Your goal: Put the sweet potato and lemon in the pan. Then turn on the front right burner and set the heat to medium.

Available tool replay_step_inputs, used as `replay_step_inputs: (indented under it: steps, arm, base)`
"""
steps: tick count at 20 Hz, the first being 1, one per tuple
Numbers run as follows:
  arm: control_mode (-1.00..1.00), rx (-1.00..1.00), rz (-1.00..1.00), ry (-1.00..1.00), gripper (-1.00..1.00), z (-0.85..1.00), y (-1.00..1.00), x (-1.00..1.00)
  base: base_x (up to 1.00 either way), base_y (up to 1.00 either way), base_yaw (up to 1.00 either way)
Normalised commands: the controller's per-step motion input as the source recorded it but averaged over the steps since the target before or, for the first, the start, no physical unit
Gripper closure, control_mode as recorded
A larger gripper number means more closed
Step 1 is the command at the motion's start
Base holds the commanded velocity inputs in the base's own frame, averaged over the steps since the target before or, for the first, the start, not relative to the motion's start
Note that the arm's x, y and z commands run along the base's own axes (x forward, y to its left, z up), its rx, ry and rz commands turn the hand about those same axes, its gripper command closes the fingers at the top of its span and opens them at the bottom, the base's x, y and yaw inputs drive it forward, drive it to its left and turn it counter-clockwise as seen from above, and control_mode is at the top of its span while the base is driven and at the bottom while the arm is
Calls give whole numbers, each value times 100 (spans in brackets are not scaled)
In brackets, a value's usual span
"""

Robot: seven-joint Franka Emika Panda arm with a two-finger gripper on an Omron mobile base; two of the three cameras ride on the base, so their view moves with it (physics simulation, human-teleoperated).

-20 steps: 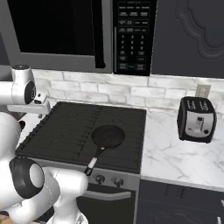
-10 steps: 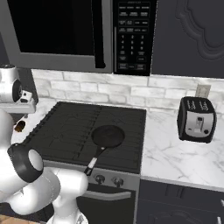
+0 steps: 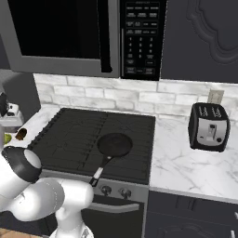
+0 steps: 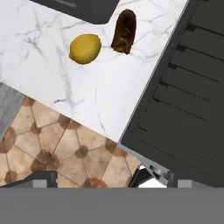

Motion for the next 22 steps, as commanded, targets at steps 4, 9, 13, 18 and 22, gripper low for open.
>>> replay_step_inputs:
  steps: [4, 9, 13, 18, 22]
  arm:
    - [-100, 2, 0, 0, -100, -5, 41, 0]
    - [-100, 0, -11, 0, -100, 0, 26, 0]
    - [-100, 0, -35, 0, -100, 0, 13, 0]
    - [-100, 2, -42, 0, -100, -1, 0, 0]
    - [-100, 12, -24, 0, -100, -1, -4, 0]
  base:
    - [0, 0, 0]
    - [0, 0, 0]
    - [0, 0, 0]
    - [0, 0, 0]
    - [0, 0, 0]
